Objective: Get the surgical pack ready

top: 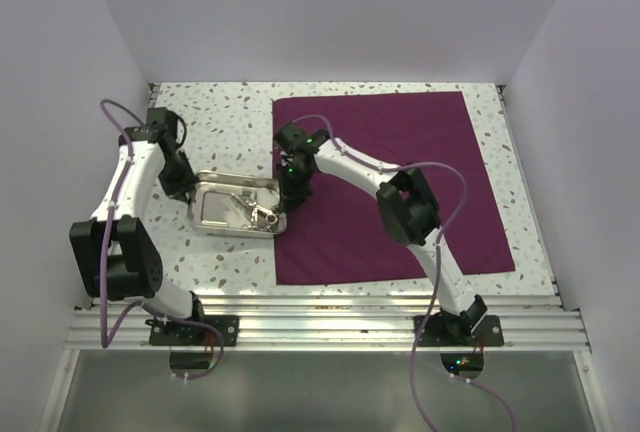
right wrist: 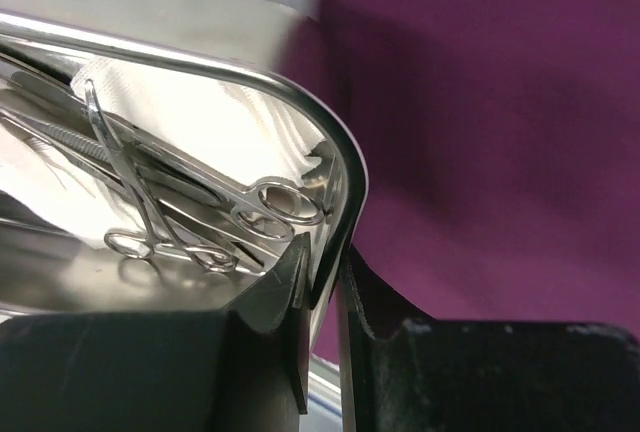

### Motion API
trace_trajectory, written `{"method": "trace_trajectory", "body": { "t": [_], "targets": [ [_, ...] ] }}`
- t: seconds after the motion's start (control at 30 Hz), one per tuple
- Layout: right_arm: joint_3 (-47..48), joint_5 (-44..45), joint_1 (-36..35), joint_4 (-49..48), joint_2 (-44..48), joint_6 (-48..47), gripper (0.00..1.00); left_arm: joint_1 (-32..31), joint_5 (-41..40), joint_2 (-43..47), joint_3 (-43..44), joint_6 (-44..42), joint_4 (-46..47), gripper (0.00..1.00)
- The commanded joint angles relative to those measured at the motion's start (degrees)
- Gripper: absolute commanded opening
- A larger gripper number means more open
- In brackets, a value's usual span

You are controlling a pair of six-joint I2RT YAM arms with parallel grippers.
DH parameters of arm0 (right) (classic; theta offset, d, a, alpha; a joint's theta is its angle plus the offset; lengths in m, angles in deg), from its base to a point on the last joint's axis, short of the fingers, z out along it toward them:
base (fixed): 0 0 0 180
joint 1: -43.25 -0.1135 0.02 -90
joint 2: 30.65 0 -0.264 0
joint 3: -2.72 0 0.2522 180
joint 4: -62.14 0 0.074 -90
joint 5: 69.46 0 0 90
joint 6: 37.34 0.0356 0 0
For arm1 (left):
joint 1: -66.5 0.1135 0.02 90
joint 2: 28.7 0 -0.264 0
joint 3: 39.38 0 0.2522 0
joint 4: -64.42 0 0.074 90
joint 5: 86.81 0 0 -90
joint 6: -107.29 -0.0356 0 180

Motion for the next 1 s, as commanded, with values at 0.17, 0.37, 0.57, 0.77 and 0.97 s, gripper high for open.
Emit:
{"method": "trace_trajectory", "body": {
  "t": [0.17,0.37,0.57,0.77,0.97],
  "targets": [
    [-14.0,-4.4,4.5,-2.0,20.0,-1.9,0.00,-13.1,12.0,-13.4,16.1,11.5,11.9,0.00],
    [-22.9,-2.2,9.2,-3.0,26.7,-0.9,0.00,-22.1,14.8,-28.2,32.7,11.5,12.0,0.00],
    [-31.1,0.3,14.2,-3.8,32.5,-0.4,0.00,-26.3,20.0,-44.7,54.4,10.8,8.5,0.00],
    [-39.8,2.3,17.8,-5.8,37.7,1.4,0.00,-28.4,29.5,-51.9,60.7,13.8,15.0,0.00],
    [-45.3,3.6,18.8,-7.6,39.1,3.1,0.00,-31.0,34.8,-57.0,62.2,15.7,18.7,0.00]
  ]
}}
